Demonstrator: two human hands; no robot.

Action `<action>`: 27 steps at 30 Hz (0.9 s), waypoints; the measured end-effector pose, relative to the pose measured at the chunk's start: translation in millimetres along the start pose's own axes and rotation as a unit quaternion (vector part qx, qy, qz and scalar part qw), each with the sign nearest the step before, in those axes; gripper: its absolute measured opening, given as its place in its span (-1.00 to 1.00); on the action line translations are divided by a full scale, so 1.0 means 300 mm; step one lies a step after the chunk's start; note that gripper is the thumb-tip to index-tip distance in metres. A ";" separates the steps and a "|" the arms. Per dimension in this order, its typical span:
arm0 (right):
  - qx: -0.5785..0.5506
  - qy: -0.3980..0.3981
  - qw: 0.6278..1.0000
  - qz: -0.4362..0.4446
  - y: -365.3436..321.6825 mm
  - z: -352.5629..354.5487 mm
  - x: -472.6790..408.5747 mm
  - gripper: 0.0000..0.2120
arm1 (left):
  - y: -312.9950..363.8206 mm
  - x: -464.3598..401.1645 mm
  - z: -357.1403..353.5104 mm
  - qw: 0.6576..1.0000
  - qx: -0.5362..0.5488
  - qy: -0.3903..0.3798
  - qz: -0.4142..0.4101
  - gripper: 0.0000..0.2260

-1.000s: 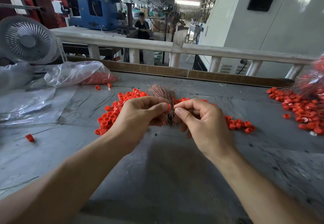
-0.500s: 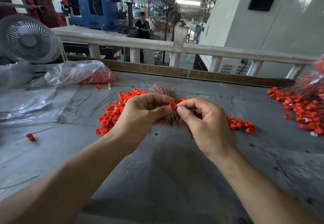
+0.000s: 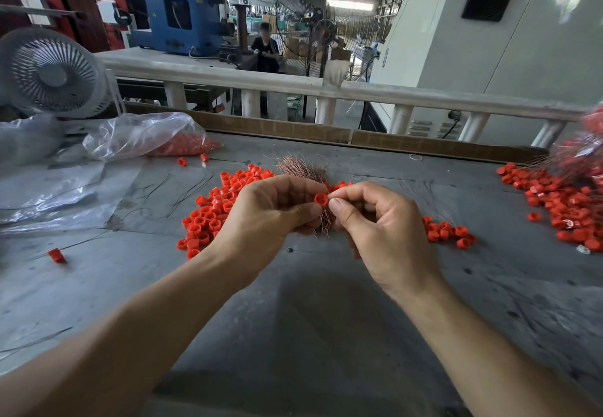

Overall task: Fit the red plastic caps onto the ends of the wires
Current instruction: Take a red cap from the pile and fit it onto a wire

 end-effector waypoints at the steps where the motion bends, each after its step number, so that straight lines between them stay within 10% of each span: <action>1: 0.001 -0.001 1.000 0.000 -0.002 -0.001 0.000 -0.87 | 0.000 -0.001 0.001 1.000 0.001 0.001 0.000 -0.80; 27: 0.055 0.000 0.998 0.005 0.007 -0.001 0.002 -0.87 | 0.025 0.011 0.008 0.999 -0.034 0.009 -0.011 -0.83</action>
Point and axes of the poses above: each hand's wrist, its own x-axis away from the middle knuckle, its own z-axis out of the back of the hand, y = z × x, the point moved 6 cm from there along -x, towards the middle knuckle, and after that the axes turned 12 degrees about y, right-handed, at the moved point
